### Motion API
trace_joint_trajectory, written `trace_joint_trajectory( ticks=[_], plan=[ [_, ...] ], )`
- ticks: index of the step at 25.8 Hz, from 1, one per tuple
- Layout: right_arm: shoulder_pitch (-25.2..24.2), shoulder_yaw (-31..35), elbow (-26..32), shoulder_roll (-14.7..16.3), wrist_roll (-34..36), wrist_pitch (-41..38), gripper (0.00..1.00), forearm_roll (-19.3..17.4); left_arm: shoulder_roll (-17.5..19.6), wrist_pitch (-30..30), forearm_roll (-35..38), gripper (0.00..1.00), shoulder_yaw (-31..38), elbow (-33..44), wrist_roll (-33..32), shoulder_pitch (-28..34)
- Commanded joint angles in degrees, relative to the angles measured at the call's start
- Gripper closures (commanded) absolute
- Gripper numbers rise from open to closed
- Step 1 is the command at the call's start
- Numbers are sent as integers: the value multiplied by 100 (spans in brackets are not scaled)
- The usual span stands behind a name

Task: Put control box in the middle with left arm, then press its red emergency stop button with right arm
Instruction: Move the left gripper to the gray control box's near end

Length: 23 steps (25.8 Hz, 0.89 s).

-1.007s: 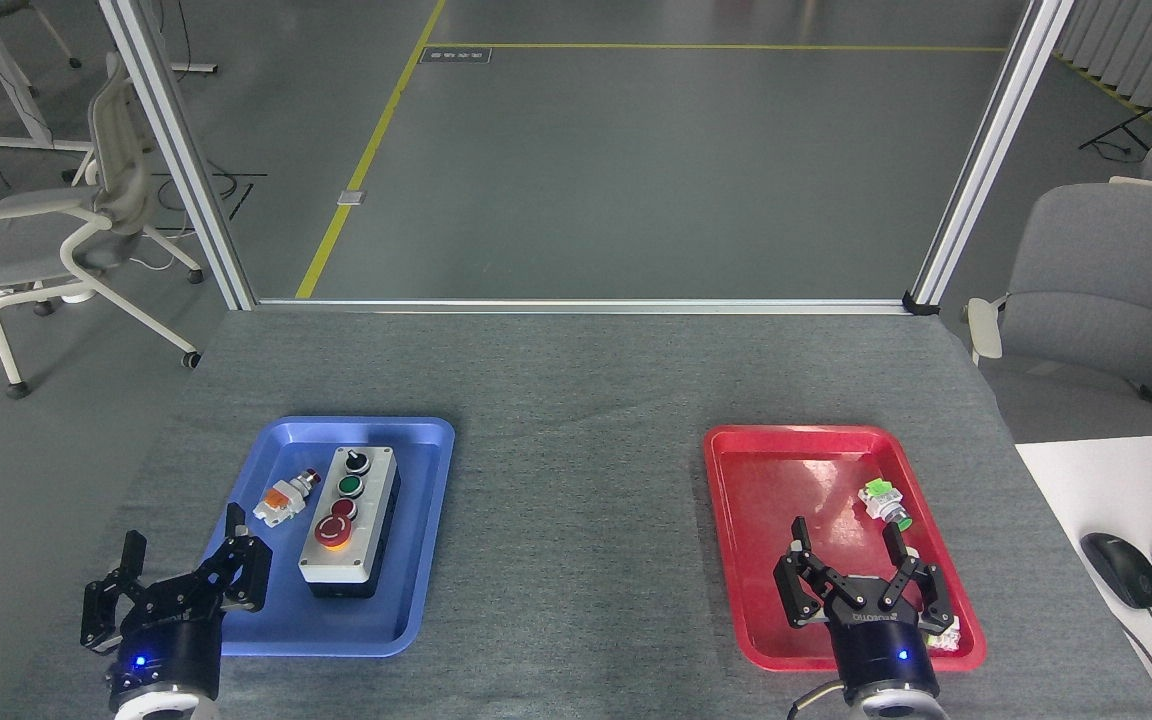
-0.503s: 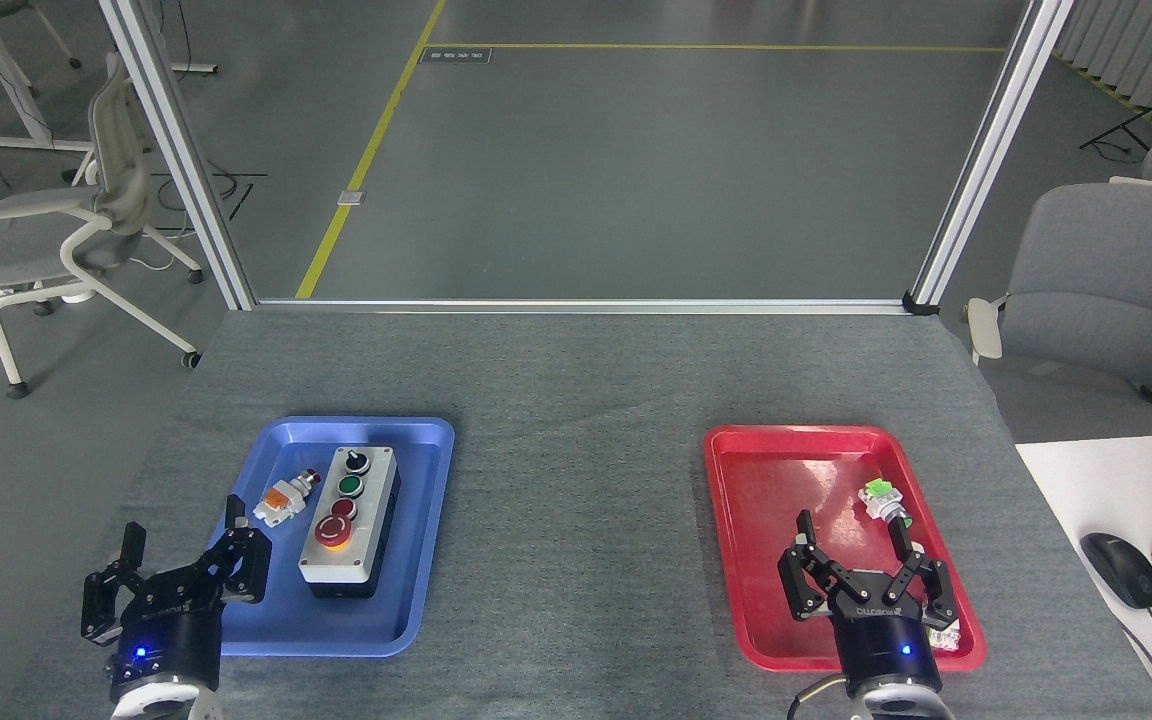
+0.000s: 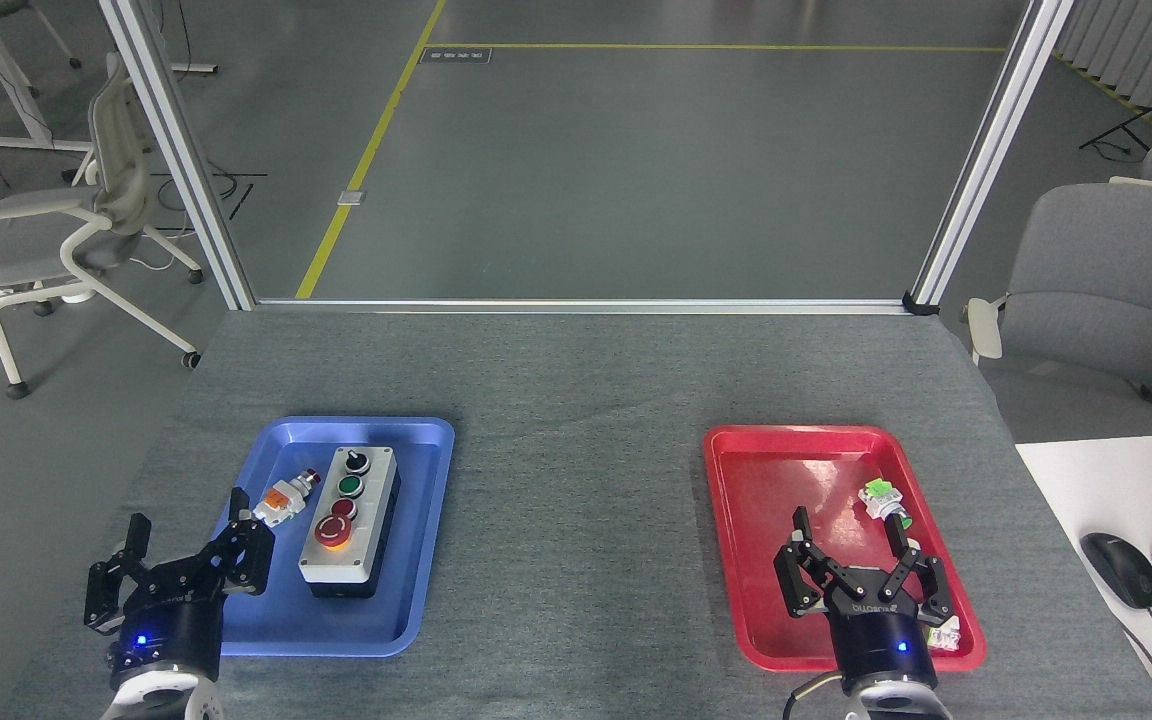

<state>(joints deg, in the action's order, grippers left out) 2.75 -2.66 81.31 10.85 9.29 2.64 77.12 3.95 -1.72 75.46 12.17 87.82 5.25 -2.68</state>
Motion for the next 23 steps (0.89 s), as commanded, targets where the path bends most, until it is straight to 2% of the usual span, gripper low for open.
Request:
trace_joint_trajectory(
  ticks=[1,10,15,17,21,23],
  plan=[
    [-12,-33,16,-30,2,106,4,13,-87,-57,-31,0,-31,-2,63,-30],
    [-29,-42,34,-92,-24,158,4,110,-131,-66,-31,0,-31,95,72,57],
    [-47,-42,60,-74,-24,158,3,110,-518,-57,92,0,-145,95,81,268],
    [-47,-51,60,-66,-15,167,3,110,-553,-110,285,0,-365,86,107,356],
    [-47,-51,69,-57,-24,167,2,110,-685,-848,1261,0,-980,95,178,470],
    [-55,-51,86,-66,-24,167,2,110,-685,-1094,1340,0,-1200,86,178,514]
  ],
)
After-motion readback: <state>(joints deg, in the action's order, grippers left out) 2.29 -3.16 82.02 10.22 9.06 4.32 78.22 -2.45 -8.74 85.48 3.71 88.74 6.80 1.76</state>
